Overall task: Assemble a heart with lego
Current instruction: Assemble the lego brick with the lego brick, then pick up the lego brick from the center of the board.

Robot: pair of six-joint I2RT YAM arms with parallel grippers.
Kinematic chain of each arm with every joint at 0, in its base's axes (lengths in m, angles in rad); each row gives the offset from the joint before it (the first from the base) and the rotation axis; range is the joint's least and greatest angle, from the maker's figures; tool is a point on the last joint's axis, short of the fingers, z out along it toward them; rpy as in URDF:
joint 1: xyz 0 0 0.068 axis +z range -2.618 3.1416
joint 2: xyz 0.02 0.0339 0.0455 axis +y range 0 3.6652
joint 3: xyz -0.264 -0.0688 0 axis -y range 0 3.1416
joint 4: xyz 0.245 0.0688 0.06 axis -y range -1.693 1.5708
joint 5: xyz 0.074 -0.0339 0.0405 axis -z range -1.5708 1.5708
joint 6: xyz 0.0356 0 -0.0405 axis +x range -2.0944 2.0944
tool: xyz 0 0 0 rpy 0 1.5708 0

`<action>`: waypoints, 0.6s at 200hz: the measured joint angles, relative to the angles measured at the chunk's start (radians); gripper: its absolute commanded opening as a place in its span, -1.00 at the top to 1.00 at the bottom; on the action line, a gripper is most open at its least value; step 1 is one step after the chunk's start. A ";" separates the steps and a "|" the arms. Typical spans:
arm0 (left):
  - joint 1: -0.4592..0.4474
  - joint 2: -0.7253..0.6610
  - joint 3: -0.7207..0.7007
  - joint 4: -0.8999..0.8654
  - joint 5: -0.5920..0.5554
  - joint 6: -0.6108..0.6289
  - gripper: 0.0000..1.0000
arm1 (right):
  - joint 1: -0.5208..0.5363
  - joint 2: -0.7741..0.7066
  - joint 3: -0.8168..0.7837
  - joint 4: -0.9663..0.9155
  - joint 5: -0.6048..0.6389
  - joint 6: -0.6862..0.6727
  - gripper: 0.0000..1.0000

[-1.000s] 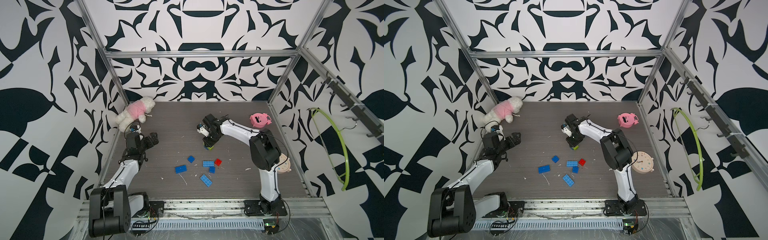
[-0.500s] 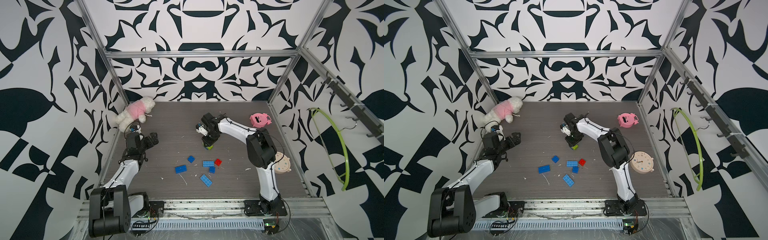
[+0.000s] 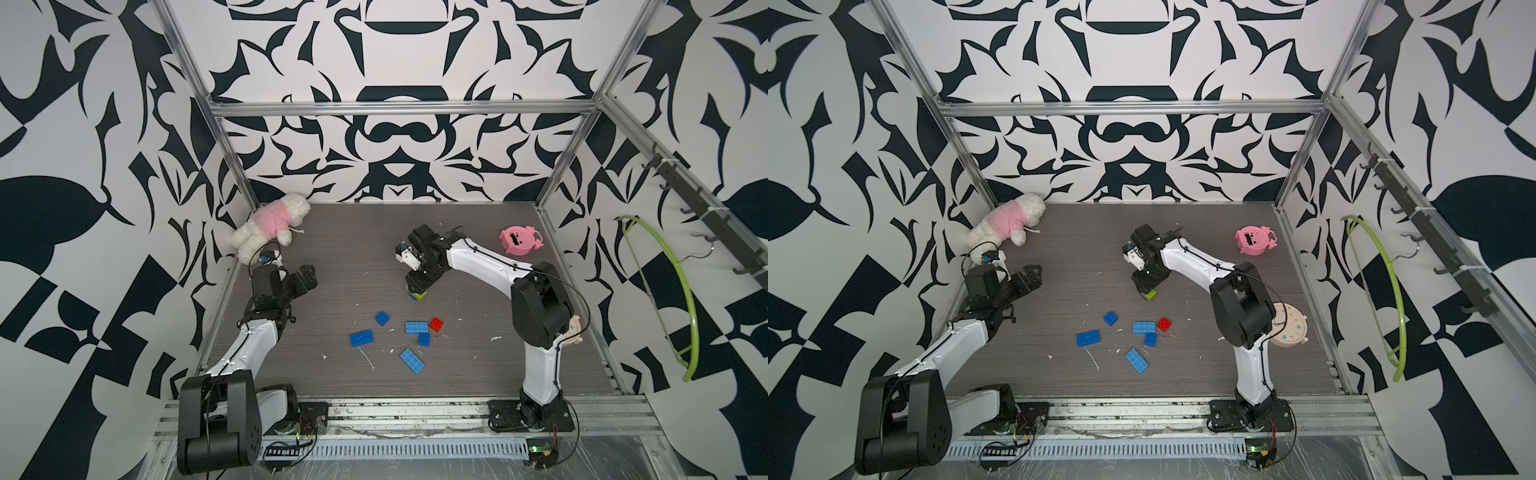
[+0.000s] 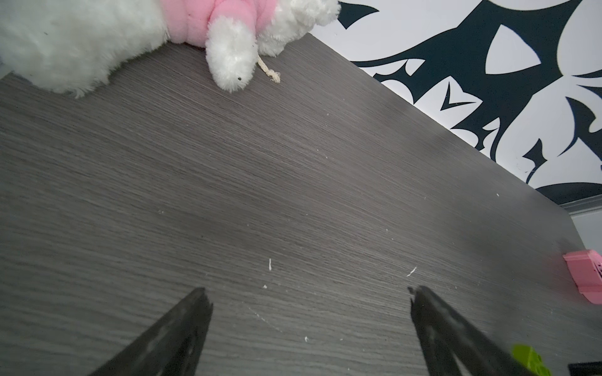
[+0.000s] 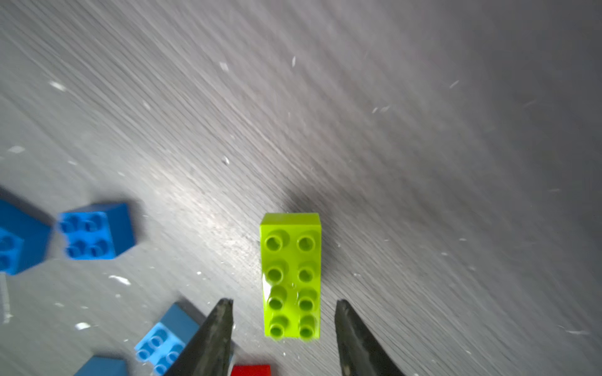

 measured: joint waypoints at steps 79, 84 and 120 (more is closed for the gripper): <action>0.000 0.000 0.000 0.000 0.000 0.000 -0.99 | 0.175 -0.082 -0.081 0.098 -0.068 0.018 -0.03; 0.000 0.000 0.000 0.000 0.000 0.000 -0.98 | 0.190 -0.070 -0.081 0.105 -0.071 0.019 -0.03; 0.000 0.000 0.000 0.000 0.000 0.000 -0.98 | 0.266 0.050 -0.066 0.115 -0.088 0.025 -0.04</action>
